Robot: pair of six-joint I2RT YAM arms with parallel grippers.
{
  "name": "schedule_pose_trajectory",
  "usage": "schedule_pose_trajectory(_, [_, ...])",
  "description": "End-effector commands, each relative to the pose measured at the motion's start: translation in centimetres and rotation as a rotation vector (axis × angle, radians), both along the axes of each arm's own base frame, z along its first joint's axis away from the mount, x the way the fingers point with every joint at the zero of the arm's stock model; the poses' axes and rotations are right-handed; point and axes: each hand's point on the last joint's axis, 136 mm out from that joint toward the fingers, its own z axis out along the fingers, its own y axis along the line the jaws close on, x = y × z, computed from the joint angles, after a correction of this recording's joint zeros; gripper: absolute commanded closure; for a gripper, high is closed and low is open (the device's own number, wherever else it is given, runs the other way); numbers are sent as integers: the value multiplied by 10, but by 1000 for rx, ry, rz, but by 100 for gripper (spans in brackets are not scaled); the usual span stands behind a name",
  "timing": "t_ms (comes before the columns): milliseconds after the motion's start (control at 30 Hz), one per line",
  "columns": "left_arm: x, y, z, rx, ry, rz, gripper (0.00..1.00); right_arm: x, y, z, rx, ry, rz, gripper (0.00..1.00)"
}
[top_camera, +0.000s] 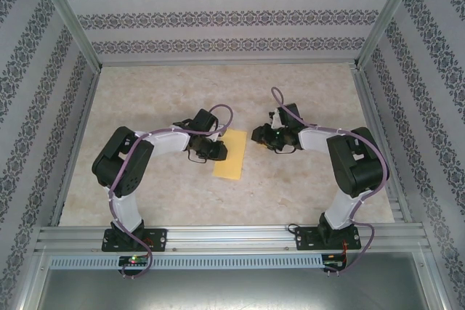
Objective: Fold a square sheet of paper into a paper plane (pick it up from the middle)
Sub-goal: Move the square sheet of paper to the center of the table.
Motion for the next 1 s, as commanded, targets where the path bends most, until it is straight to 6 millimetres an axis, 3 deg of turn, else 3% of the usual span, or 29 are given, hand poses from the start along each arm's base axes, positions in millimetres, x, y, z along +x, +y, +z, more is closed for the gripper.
schedule_pose_trajectory(0, [-15,3,5,-50,106,92,74,-10,13,10,36,-10,50,63])
schedule_pose_trajectory(167, [-9,3,30,-89,58,143,70,-17,21,14,48,-12,73,63])
schedule_pose_trajectory(500, [21,34,57,49,-106,183,61,-48,44,15,56,4,121,70])
schedule_pose_trajectory(967, [79,33,48,-5,-223,193,55,-81,62,-1,25,36,144,80])
